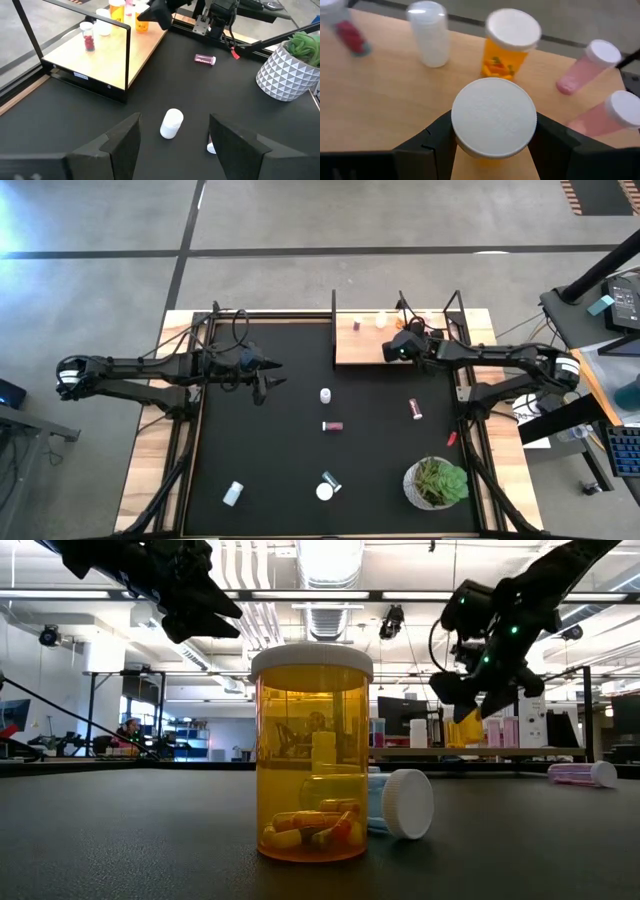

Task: Pick and place medicine bottles onto shelf by color
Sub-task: Put the top orange pill bottle on the shelf aligned with the other orange pill bottle

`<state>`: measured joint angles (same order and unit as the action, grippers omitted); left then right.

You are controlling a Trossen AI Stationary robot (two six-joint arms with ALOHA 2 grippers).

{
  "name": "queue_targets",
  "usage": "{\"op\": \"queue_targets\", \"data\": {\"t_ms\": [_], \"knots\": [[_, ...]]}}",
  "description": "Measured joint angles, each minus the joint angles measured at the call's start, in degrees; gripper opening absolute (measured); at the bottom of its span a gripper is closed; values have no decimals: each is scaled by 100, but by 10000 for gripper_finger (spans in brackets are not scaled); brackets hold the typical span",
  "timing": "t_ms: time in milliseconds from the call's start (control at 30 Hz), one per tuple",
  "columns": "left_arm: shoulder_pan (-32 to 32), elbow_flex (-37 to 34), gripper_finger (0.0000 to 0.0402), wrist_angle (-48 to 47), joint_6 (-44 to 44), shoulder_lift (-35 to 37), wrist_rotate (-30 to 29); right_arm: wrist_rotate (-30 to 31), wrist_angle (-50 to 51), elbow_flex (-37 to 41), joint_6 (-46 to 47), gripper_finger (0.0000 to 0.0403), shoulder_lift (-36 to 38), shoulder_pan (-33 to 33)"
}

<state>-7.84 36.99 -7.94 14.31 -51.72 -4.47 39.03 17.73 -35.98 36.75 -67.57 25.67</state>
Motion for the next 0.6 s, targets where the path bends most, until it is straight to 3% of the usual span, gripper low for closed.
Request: {"op": "queue_targets", "data": {"t_ms": [600], "knots": [[0,0,215,0,-12,0,-9,4,-347,2,68,196,-80,408]]}}
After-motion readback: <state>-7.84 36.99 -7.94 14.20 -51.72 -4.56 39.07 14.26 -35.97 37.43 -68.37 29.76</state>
